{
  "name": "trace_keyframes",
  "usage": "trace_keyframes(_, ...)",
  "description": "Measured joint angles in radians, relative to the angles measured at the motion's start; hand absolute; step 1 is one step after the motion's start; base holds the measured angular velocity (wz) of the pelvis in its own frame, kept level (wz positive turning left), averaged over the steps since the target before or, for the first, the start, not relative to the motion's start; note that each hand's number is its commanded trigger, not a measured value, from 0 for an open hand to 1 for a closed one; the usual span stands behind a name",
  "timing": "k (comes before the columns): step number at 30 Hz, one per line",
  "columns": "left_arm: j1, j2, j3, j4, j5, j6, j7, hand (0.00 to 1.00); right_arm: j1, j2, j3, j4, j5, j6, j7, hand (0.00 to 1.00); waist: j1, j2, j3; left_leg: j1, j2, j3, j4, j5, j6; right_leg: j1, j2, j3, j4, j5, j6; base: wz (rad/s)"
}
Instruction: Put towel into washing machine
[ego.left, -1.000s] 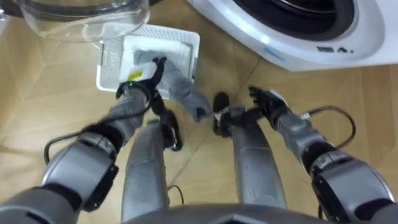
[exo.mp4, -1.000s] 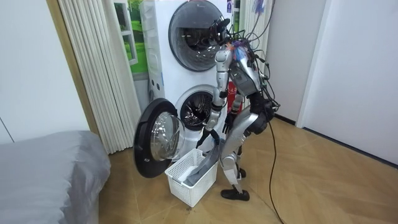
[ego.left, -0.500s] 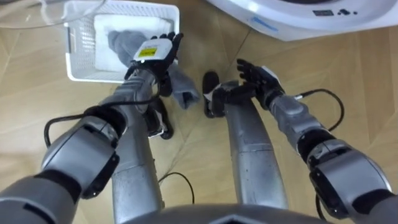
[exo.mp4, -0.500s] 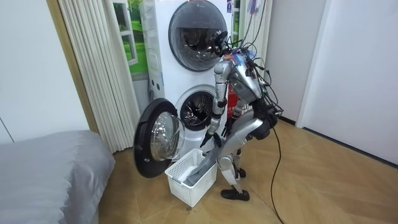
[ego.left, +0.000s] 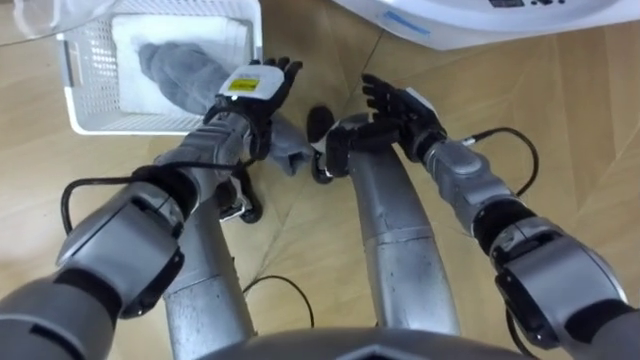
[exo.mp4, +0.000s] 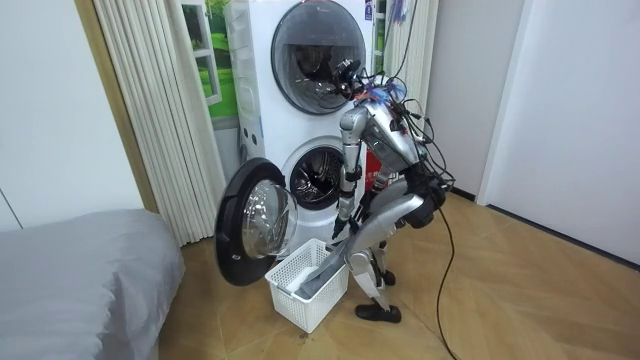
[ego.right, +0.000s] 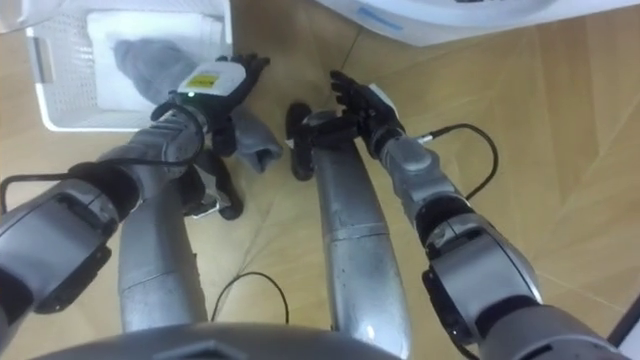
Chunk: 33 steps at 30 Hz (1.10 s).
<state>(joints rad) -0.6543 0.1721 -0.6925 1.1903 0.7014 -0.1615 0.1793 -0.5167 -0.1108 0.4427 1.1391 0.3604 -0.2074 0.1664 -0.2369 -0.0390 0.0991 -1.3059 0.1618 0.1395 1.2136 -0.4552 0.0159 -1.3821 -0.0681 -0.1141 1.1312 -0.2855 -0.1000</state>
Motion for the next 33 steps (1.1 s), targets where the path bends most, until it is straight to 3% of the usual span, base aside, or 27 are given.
trace_keyframes(5,0.002,0.002,-0.064,-0.002,-0.044,-0.006,-0.097,1.00,-0.003,0.002,0.017,0.012,0.033,-0.007,0.008,0.00,-0.006,-0.008,-0.0012,-0.002,-0.003,-0.002,-0.017,0.001,0.001,0.000,-0.003,-0.003,-0.017,0.000,0.000,0.00)
trace_keyframes(13,-0.003,0.003,-0.067,-0.001,-0.041,-0.006,-0.141,1.00,-0.015,0.028,0.016,0.070,0.037,-0.030,-0.009,0.00,-0.006,-0.016,-0.0040,0.018,-0.002,0.016,-0.050,0.002,0.003,0.011,-0.003,0.003,-0.042,0.000,0.002,-0.02)
trace_keyframes(18,-0.001,0.000,-0.119,-0.001,-0.039,-0.017,-0.172,1.00,-0.016,0.035,0.019,0.103,0.055,-0.032,-0.012,0.00,-0.003,-0.015,-0.0040,0.052,-0.003,0.017,-0.070,0.002,0.002,0.045,-0.001,0.002,-0.063,0.000,0.004,0.00)
trace_keyframes(24,0.030,0.001,-0.139,-0.001,-0.037,-0.019,-0.214,1.00,0.000,0.034,0.046,0.172,0.147,-0.029,-0.001,0.00,0.007,-0.014,-0.0036,0.150,-0.006,0.019,-0.128,0.007,0.000,0.145,0.002,-0.001,-0.118,0.002,0.009,0.00)
trace_keyframes(27,0.037,-0.010,-0.140,-0.003,-0.039,-0.019,-0.212,1.00,0.030,0.026,0.046,0.180,0.240,-0.010,0.011,0.00,0.021,-0.010,-0.0050,0.204,-0.018,0.022,-0.173,0.015,-0.001,0.197,-0.003,-0.002,-0.154,0.005,0.015,0.02)
trace_keyframes(33,0.058,-0.025,-0.142,-0.011,-0.038,-0.018,-0.200,1.00,0.071,-0.009,0.046,0.194,0.264,0.016,0.034,0.00,0.048,0.011,-0.0076,0.344,-0.038,0.035,-0.270,0.038,0.001,0.331,-0.013,-0.004,-0.233,0.011,0.026,0.05)
